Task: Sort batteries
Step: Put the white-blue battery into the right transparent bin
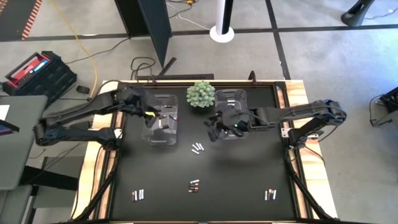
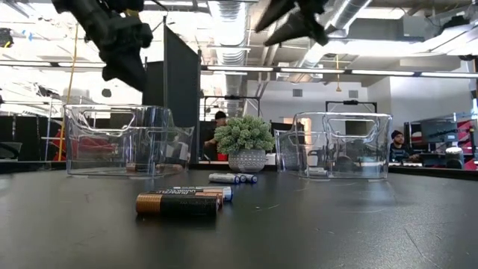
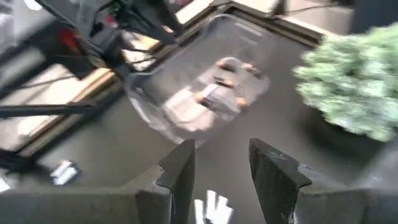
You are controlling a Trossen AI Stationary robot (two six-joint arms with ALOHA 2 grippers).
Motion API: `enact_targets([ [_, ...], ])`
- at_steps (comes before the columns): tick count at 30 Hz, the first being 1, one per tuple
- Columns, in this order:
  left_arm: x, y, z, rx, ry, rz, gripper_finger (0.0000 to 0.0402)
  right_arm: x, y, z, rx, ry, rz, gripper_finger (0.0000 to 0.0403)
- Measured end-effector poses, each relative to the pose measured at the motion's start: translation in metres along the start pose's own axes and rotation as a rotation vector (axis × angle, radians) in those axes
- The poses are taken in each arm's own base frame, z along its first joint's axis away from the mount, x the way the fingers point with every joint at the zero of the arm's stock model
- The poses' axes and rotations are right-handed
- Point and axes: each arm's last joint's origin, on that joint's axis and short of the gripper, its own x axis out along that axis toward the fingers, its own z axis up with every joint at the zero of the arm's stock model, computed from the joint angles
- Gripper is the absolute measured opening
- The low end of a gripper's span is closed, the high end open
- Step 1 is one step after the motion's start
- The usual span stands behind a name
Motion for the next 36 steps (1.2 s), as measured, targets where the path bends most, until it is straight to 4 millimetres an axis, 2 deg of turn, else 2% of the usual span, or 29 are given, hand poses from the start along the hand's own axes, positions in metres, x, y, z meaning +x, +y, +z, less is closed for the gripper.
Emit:
enact_targets([
  [5, -0.017, -0.011, -0.006, 0.033, -0.054, -0.069, 0.0131, 0.028, 0.010, 0.005, -0.096, 0.082, 0.009, 0.0168],
  [8, -0.024, -0.018, -0.009, 0.053, -0.070, -0.101, 0.0132, 0.053, 0.015, 0.007, -0.132, 0.189, -0.017, 0.0168],
  [15, -0.031, -0.028, -0.014, 0.070, -0.096, -0.115, 0.0131, 0.110, 0.011, 0.007, -0.176, 0.514, -0.189, 0.0168],
  [23, -0.031, -0.031, -0.015, 0.056, -0.090, -0.120, 0.0131, 0.160, 0.005, -0.013, -0.098, 0.811, -0.216, 0.0168],
  [29, -0.031, -0.031, -0.016, 0.051, -0.086, -0.121, 0.0132, 0.183, -0.008, -0.042, -0.080, 0.963, -0.295, 0.0168],
  [36, -0.031, -0.031, -0.016, 0.051, -0.086, -0.119, 0.0131, 0.191, -0.005, -0.059, -0.107, 0.999, -0.293, 0.0168],
])
